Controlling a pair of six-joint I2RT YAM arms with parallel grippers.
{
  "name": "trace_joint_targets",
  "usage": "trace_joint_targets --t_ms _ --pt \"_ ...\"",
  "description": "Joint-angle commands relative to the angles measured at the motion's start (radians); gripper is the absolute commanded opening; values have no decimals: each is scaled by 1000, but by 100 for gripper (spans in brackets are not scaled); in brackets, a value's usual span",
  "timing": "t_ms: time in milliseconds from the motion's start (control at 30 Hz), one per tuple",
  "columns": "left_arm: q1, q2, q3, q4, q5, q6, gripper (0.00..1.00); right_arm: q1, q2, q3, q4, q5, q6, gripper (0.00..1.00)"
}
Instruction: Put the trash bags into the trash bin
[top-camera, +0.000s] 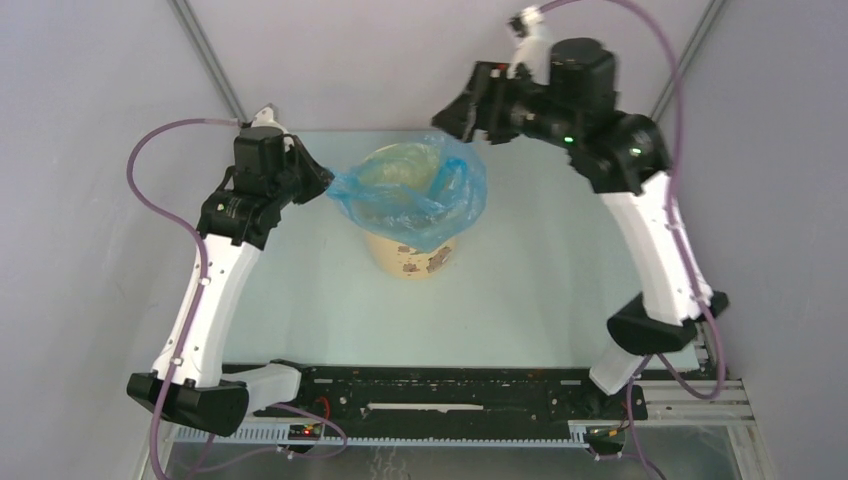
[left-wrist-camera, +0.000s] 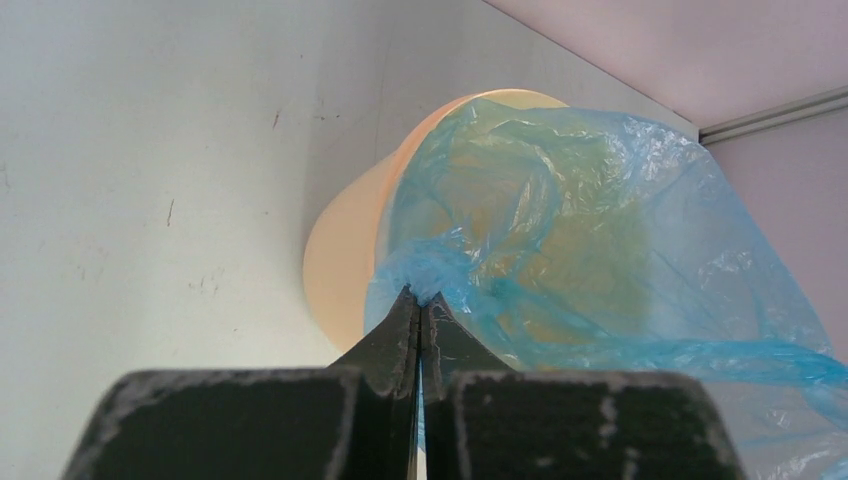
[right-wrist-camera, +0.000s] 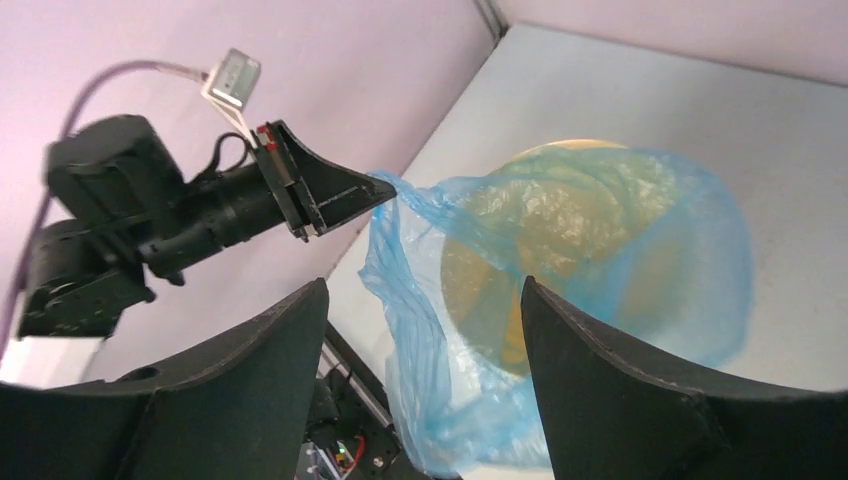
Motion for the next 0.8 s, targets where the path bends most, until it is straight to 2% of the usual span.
trace_joint_targets --t_ms 0,133,300,367,400,433,633,767 --pt "11 -5 60 -19 -10 4 0 -95 -105 -110 -26 -97 50 80" --pt "15 -7 66 -30 1 -13 0 -227 -226 -289 -3 -123 56 79" --pt "19 -8 65 -30 21 -32 0 -331 -338 -610 -7 -35 42 68" --pt "21 -11 66 -30 32 -38 0 -334 -362 -701 4 -7 29 54" --pt "21 -13 65 -32 37 -41 0 -328 -367 -729 11 -7 26 45" --pt "21 -14 65 -32 39 -43 0 -315 -370 -755 25 0 26 42" --pt "21 -18 54 -30 89 -71 0 -172 -314 -790 104 26 87 42" --pt "23 -24 56 -26 110 -89 0 -108 -255 -786 257 -40 207 43"
